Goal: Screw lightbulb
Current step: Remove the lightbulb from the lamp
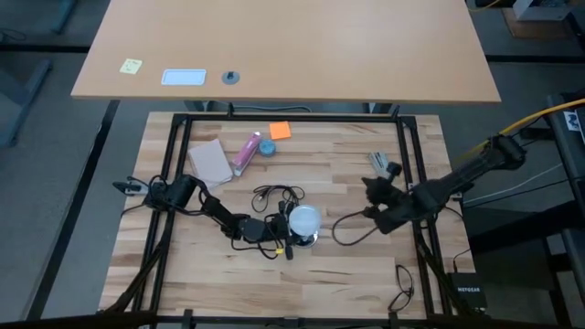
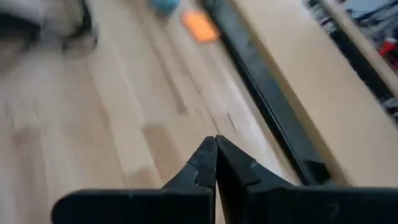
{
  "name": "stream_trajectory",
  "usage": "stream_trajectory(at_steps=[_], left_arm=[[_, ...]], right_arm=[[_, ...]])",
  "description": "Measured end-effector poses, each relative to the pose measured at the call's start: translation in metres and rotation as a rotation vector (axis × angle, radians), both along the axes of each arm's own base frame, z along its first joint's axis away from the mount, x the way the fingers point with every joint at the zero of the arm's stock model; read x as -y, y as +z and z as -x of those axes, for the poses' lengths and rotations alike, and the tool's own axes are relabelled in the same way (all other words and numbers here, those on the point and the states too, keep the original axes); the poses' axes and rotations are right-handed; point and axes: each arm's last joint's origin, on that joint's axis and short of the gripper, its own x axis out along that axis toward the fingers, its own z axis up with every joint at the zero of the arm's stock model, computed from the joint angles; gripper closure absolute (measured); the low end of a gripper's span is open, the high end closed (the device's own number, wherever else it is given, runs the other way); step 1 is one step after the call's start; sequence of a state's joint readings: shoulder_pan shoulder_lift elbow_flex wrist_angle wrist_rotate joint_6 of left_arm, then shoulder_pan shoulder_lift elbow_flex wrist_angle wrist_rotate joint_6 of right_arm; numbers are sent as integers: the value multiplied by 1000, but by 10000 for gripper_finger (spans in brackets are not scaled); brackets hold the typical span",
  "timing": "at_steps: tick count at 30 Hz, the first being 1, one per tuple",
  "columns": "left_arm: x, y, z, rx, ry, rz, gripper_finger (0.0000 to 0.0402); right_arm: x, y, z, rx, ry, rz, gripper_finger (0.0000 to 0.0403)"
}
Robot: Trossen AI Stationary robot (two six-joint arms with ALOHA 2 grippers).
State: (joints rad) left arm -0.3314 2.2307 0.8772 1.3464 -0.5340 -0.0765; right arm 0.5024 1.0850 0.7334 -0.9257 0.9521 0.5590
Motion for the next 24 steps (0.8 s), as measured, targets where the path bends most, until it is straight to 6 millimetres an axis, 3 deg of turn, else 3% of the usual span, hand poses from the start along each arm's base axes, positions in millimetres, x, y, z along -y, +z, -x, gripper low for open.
stream_trajectory(at_steps=[3, 7, 11, 14, 24], left_arm=[[0, 0, 0, 0, 12, 2, 263], [0, 0, 0, 3, 17, 3, 263], [0, 0, 0, 4, 19, 4, 263], [0, 0, 0, 4, 19, 7, 262], [-5, 0, -1, 6, 31, 9, 262]], right_arm=[[-2, -35, 11, 251, -41, -81, 398], [-7, -92, 9, 581, 20, -373, 398], [-4, -115, 10, 717, 51, -434, 398], [-6, -124, -2, 659, 39, -417, 398], [-28, -143, -83, 444, 164, -430, 398]])
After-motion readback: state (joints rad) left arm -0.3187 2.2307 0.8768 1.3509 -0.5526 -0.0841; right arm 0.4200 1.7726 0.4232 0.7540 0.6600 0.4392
